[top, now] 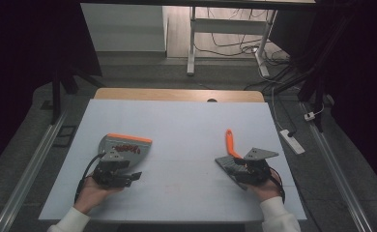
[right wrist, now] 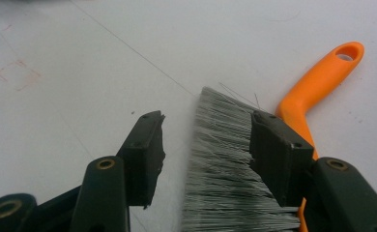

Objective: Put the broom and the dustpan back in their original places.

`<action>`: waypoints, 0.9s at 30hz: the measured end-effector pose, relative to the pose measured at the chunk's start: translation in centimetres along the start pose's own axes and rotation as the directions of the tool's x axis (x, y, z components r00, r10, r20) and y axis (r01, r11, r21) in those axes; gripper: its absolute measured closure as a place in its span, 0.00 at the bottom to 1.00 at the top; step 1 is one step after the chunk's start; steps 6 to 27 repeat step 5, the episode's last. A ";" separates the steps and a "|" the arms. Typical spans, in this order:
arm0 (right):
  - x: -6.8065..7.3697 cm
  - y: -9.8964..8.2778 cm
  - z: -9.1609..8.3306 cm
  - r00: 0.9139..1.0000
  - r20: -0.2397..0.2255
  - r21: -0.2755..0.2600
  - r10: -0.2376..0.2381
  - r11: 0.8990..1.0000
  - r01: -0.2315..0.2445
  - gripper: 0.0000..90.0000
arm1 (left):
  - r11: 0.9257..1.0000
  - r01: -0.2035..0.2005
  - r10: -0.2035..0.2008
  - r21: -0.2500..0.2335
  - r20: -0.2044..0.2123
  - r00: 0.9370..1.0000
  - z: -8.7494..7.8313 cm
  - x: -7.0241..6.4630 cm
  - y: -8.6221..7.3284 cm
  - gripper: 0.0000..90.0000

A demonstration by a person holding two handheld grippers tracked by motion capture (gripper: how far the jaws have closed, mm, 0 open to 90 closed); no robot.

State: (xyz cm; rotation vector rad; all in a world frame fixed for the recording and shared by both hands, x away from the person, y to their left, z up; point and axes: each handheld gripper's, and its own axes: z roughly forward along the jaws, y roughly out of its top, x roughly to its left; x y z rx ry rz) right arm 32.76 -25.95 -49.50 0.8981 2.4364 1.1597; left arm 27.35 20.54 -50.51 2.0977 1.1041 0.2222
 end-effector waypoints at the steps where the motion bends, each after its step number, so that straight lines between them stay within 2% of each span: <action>1: 0.0 0.0 0.0 1.000 -0.002 -0.002 0.000 1.000 0.000 0.51 | 1.000 -0.001 0.001 0.000 0.001 1.000 0.0 0.0 0.0 0.36; 27: 0.0 0.0 -0.1 1.000 -0.002 -0.002 -0.001 1.000 0.001 0.51 | 1.000 0.000 0.000 0.002 0.002 1.000 0.0 0.0 0.0 0.36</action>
